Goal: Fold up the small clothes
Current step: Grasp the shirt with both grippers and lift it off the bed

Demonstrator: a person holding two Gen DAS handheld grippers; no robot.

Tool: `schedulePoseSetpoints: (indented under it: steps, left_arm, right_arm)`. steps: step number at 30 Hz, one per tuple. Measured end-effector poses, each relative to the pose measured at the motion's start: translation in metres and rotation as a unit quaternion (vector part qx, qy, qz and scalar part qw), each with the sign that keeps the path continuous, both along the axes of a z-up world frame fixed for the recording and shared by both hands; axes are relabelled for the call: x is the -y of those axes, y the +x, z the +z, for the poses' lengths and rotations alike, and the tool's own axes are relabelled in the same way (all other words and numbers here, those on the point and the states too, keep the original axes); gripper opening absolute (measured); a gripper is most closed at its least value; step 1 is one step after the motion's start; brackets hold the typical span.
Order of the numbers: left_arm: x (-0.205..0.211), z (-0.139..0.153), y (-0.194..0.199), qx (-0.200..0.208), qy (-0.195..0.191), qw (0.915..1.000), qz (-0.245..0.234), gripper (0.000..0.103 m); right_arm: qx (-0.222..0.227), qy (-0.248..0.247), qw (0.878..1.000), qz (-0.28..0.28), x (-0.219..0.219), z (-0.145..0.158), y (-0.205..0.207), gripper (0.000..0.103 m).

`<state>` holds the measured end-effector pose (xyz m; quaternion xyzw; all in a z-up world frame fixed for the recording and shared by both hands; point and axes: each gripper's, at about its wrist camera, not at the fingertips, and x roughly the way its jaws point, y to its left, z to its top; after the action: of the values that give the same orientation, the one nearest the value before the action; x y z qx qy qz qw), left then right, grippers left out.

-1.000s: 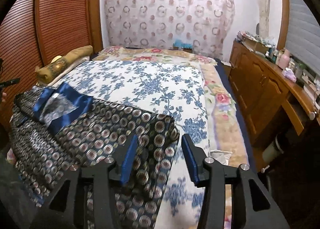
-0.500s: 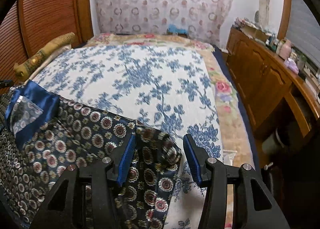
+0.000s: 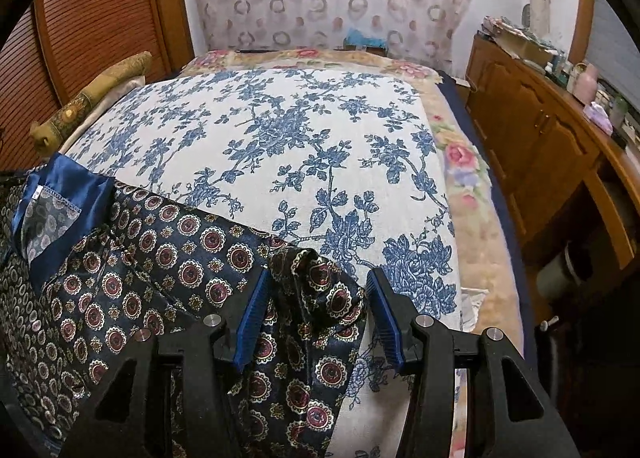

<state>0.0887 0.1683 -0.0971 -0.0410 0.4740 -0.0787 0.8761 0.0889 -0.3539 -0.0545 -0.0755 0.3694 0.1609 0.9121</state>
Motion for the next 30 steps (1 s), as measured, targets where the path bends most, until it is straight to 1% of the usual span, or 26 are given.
schedulePoseSetpoints:
  steps: [2, 4, 5, 6, 7, 8, 9, 10, 11, 12, 13, 14, 15, 17, 18, 21, 23, 26, 30]
  left_arm:
    - [0.003, -0.001, 0.0, 0.002, 0.01, 0.9999, -0.003, 0.058]
    - [0.007, 0.0, 0.001, 0.004, 0.013, 0.9998, -0.011, 0.046]
    - [0.009, 0.0, 0.002, 0.004, 0.014, 0.9997, -0.019, 0.033]
    - [0.012, 0.001, 0.003, 0.0, 0.016, 0.9995, -0.027, 0.029]
    - [0.014, 0.003, 0.005, 0.0, 0.023, 0.9993, -0.03, 0.027]
    - [0.014, 0.005, 0.005, 0.002, 0.028, 0.9991, -0.032, 0.021]
    - [0.015, 0.008, 0.006, 0.004, 0.029, 0.999, -0.035, 0.016]
    - [0.015, 0.009, 0.006, 0.005, 0.029, 0.9989, -0.036, 0.015]
    - [0.016, 0.011, 0.005, 0.007, 0.031, 0.9988, -0.036, 0.011]
    - [0.017, 0.012, 0.004, 0.011, 0.032, 0.9988, -0.035, 0.009]
    - [0.018, 0.014, 0.003, 0.015, 0.035, 0.9989, -0.028, 0.009]
    - [0.018, 0.017, -0.001, 0.023, 0.038, 0.9989, -0.018, 0.006]
    - [0.021, 0.023, -0.005, 0.033, 0.04, 0.9985, -0.016, 0.005]
    - [0.026, 0.039, -0.02, 0.062, 0.047, 0.9968, -0.02, 0.004]
    - [0.029, 0.048, -0.026, 0.076, 0.044, 0.996, -0.021, 0.004]
    - [0.034, 0.084, -0.05, 0.125, 0.033, 0.9912, -0.026, 0.004]
    - [0.039, 0.11, -0.06, 0.161, 0.044, 0.9859, -0.017, 0.004]
    - [0.04, 0.146, -0.067, 0.212, 0.028, 0.9768, -0.016, 0.003]
    - [0.041, 0.19, -0.069, 0.261, 0.022, 0.965, -0.012, 0.003]
  right_arm:
    - [-0.002, -0.002, 1.0, 0.001, 0.0, 0.0, 0.002, 0.052]
    - [-0.005, 0.0, 1.0, 0.004, 0.0, -0.002, 0.003, 0.052]
    - [-0.005, 0.0, 1.0, 0.006, 0.0, -0.002, 0.003, 0.052]
    - [-0.005, -0.001, 1.0, 0.008, -0.001, -0.003, 0.003, 0.052]
    - [-0.007, -0.003, 1.0, 0.015, -0.002, -0.003, 0.004, 0.052]
    - [-0.01, -0.004, 1.0, 0.024, -0.003, -0.002, 0.004, 0.051]
    - [-0.013, -0.004, 0.999, 0.033, -0.004, -0.002, 0.004, 0.043]
    - [-0.015, -0.001, 0.999, 0.044, -0.005, -0.001, 0.004, 0.031]
    - [-0.017, 0.0, 0.998, 0.056, -0.007, -0.001, 0.003, 0.025]
    - [-0.017, -0.001, 0.998, 0.065, -0.009, -0.001, 0.001, 0.013]
    - [-0.006, -0.01, 0.998, 0.069, -0.013, 0.0, -0.003, 0.01]
    - [0.009, -0.018, 0.998, 0.063, -0.014, 0.001, -0.006, 0.009]
    - [0.017, -0.015, 0.998, 0.059, -0.014, 0.002, -0.01, 0.008]
    - [0.043, 0.002, 0.998, 0.05, -0.011, 0.014, -0.022, 0.008]
    - [0.055, 0.008, 0.997, 0.05, -0.01, 0.019, -0.028, 0.008]
    - [0.101, 0.041, 0.993, 0.056, -0.002, 0.049, -0.055, 0.008]
    - [0.133, 0.049, 0.988, 0.058, 0.002, 0.072, -0.073, 0.007]
    - [0.173, 0.059, 0.981, 0.068, 0.006, 0.103, -0.092, 0.007]
    - [0.219, 0.067, 0.971, 0.074, 0.013, 0.149, -0.104, 0.007]
